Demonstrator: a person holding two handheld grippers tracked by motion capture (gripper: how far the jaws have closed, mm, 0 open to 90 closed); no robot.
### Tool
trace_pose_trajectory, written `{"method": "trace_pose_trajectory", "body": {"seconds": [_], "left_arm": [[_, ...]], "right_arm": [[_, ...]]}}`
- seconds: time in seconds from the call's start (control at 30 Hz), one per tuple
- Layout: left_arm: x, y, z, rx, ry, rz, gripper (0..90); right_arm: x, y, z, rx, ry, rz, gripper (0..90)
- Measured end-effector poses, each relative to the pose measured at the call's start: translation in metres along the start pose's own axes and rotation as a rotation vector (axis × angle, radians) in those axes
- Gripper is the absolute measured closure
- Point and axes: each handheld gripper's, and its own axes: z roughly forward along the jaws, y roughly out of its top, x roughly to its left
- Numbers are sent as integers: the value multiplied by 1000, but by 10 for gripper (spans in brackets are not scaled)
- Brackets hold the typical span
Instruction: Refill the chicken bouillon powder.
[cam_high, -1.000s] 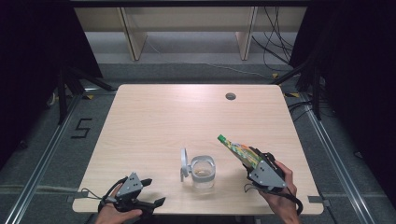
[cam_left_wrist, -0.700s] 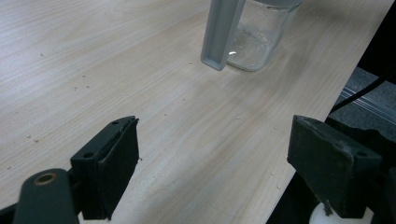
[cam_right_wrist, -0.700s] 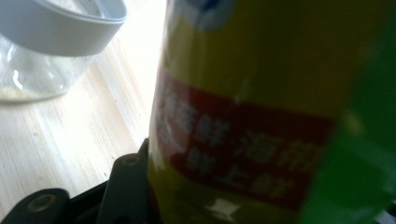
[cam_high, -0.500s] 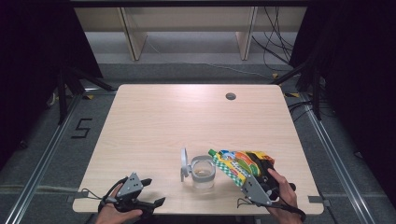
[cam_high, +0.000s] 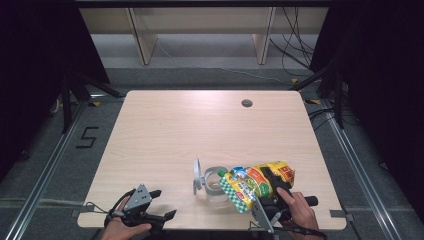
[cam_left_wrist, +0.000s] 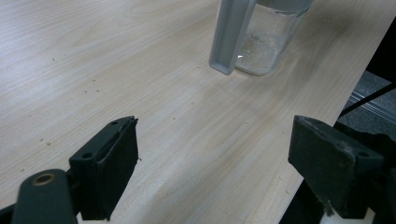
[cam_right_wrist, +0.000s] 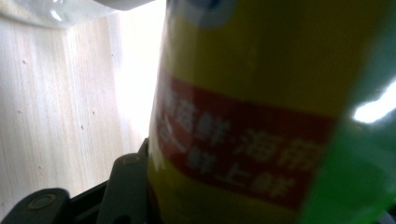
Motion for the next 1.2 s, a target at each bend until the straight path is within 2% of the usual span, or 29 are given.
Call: {"method": "trace_pose_trajectory", "body": {"seconds": [0.03,0.1,0.17,0.2,0.23,0.27,0.3,0.33,0.37,0.4,0.43,0.5,0.53,0.57,0.6,0.63,0.73,0.77,0.8,0.83,0.87,0.9,0.93,1.0,1.03,1.07,1.13,1.17,1.2], "left_arm": [[0,0,-1,15,1,3,153],[1,0,-1,23,0,8,153],[1,0,-1,22,0,8,153],[1,0,-1,22,0,8,153],[1,0,-1,24,0,9,153],[1,0,-1,25,0,9,153],[1,0,0,23,-2,4,153],[1,0,0,22,-1,3,153],[1,0,0,20,-2,2,153],[1,0,0,21,-1,3,153],[3,1,0,20,0,33,153],[3,0,0,20,0,29,153],[2,0,0,27,0,5,153],[1,0,0,24,-2,3,153],[1,0,0,26,-1,3,153],[1,0,0,27,1,5,153],[1,0,0,28,2,4,154],[1,0,0,27,2,4,153],[1,0,0,25,3,2,153],[1,0,1,16,0,-5,153],[1,0,1,18,0,-5,153],[0,-1,1,7,1,-8,153],[0,0,1,10,-1,-6,153],[0,-1,2,3,-4,-8,153],[0,-1,2,1,-4,-10,153],[0,0,1,19,4,-2,153],[1,0,1,17,4,-2,153],[3,0,1,15,4,27,153],[2,0,2,14,-2,14,153]], "right_arm": [[4,1,-1,17,-1,27,534],[4,3,0,23,-16,-60,534],[7,3,0,19,-9,-38,534],[7,4,1,18,-11,-59,534],[8,6,1,39,-14,-109,534],[9,7,1,45,-17,-127,535],[8,8,3,37,-19,-173,535],[10,7,4,38,-26,-179,535],[12,8,2,69,-21,-182,535],[11,9,4,48,-30,-225,535],[10,10,4,47,-37,-253,537],[11,10,4,56,-41,-257,537],[12,9,4,64,-47,-255,538],[11,10,4,68,-47,-276,538],[14,9,4,79,-49,-245,538],[12,11,4,67,-62,-281,538],[11,12,4,72,-61,-313,538],[13,12,5,67,-69,-288,538],[6,15,2,106,-65,-398,538],[3,17,3,101,-59,-433,538],[5,17,2,125,-58,-398,538],[4,17,3,111,-61,-419,538],[0,20,4,101,-55,-467,538],[-1,21,3,116,-48,-477,538],[0,20,4,125,-49,-459,538],[-2,21,5,116,-52,-476,538],[-6,23,6,106,-54,-526,539],[-6,23,6,109,-51,-524,539],[-7,23,7,112,-45,-523,539]]}}
